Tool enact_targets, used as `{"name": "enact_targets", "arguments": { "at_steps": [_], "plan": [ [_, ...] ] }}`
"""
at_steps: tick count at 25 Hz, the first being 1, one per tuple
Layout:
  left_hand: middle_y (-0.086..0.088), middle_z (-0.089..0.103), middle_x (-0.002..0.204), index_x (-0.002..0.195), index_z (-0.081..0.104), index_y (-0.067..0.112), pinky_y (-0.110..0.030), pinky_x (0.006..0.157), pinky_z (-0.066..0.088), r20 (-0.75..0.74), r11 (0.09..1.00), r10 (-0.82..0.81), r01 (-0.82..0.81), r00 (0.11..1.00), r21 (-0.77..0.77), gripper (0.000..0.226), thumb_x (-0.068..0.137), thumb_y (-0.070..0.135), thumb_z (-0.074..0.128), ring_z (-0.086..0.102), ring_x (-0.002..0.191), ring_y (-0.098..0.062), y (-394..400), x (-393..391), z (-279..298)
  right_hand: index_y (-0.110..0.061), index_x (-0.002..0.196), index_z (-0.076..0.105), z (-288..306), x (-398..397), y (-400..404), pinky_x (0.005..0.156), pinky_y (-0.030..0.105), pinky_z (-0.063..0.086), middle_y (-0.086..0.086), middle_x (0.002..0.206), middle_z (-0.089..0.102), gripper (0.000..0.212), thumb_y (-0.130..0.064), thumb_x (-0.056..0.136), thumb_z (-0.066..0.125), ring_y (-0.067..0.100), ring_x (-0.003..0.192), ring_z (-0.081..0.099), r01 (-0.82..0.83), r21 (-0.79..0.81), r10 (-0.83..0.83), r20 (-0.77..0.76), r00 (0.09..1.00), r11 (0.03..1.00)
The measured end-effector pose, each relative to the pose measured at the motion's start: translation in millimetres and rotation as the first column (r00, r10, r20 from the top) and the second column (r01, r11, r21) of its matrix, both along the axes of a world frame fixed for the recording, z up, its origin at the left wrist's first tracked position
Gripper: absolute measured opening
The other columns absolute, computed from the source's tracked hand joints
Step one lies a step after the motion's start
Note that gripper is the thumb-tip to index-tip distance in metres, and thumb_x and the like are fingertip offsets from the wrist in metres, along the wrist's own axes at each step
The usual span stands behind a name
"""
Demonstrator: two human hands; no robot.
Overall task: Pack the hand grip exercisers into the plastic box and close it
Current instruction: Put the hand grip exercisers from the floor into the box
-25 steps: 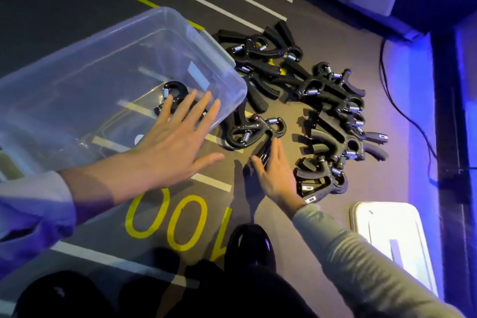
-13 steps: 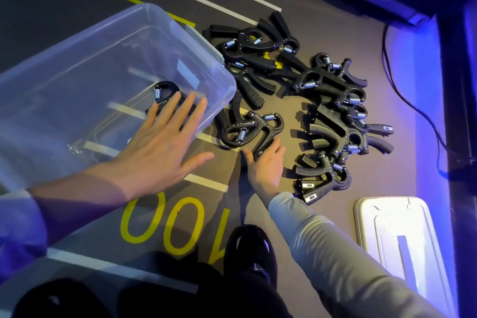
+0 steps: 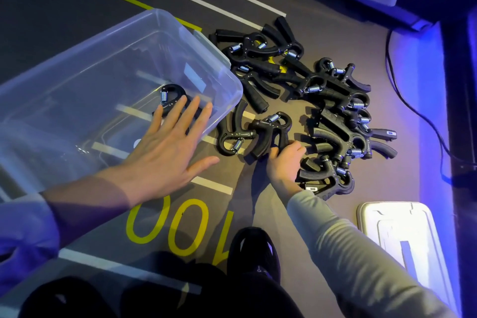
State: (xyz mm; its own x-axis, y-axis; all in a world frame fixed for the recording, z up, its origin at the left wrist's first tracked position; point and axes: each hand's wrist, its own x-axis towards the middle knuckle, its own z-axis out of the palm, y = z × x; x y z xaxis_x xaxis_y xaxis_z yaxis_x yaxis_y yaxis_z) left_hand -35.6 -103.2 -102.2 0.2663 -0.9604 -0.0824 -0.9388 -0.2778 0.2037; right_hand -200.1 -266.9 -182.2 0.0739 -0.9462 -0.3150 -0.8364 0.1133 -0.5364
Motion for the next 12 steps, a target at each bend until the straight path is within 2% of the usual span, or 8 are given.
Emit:
{"name": "enact_targets", "arguments": {
  "at_steps": [4,7,8,10,11,12],
  "plan": [
    [-0.014,0.010,0.155,0.147,0.005,0.012,-0.052,0.110,0.005,0.026,0.999,0.021,-0.020,0.999,-0.026,0.086,0.082,0.068,0.006,0.007,0.142,-0.032,1,5,8,0.000,0.121,0.043,19,-8,-4,0.080,0.020,0.030,0.014,0.121,0.042,0.035,-0.022,0.095,0.051,0.022,0.096,0.047,0.038,-0.137,-0.016,0.161,0.987,0.990],
    [-0.014,0.011,0.155,0.147,0.011,0.010,-0.059,0.108,0.004,0.070,0.994,0.086,-0.081,0.994,-0.076,0.087,0.082,0.068,0.008,0.008,0.142,-0.034,5,19,22,-0.001,0.119,0.049,44,-1,-15,0.083,0.017,0.030,0.014,0.116,0.050,0.038,-0.027,0.093,0.056,0.021,0.101,0.048,0.086,-0.305,0.016,0.318,0.948,0.949],
    [-0.014,0.008,0.155,0.147,0.010,0.011,-0.060,0.108,0.001,0.082,0.989,0.127,-0.119,0.989,-0.090,0.088,0.081,0.068,0.008,0.005,0.142,-0.034,9,29,27,-0.007,0.118,0.051,54,7,-18,0.084,0.019,0.034,0.013,0.115,0.053,0.037,-0.031,0.091,0.057,0.021,0.098,0.050,0.098,-0.340,0.044,0.386,0.921,0.935],
    [-0.013,0.005,0.156,0.147,0.009,0.011,-0.061,0.107,-0.002,0.109,0.969,0.229,-0.216,0.967,-0.122,0.089,0.079,0.069,0.009,0.001,0.142,-0.033,23,54,34,-0.023,0.110,0.052,77,28,-20,0.083,0.037,0.045,0.012,0.107,0.058,0.034,-0.045,0.086,0.060,0.027,0.090,0.055,0.081,-0.402,0.147,0.506,0.850,0.912],
    [-0.012,0.005,0.156,0.147,0.010,0.010,-0.062,0.107,-0.002,0.122,0.953,0.285,-0.269,0.951,-0.137,0.090,0.079,0.070,0.009,0.001,0.142,-0.034,33,68,38,-0.022,0.108,0.052,91,41,-17,0.082,0.039,0.047,0.010,0.104,0.058,0.034,-0.045,0.085,0.061,0.026,0.088,0.056,0.041,-0.435,0.218,0.529,0.820,0.899],
    [-0.012,0.004,0.156,0.147,0.011,0.010,-0.063,0.106,-0.002,0.128,0.936,0.339,-0.321,0.932,-0.145,0.091,0.079,0.070,0.009,0.001,0.142,-0.034,43,80,39,-0.016,0.109,0.052,106,55,-11,0.083,0.036,0.047,0.008,0.102,0.058,0.035,-0.039,0.085,0.061,0.021,0.088,0.055,-0.011,-0.468,0.295,0.537,0.790,0.884]
  ]
}}
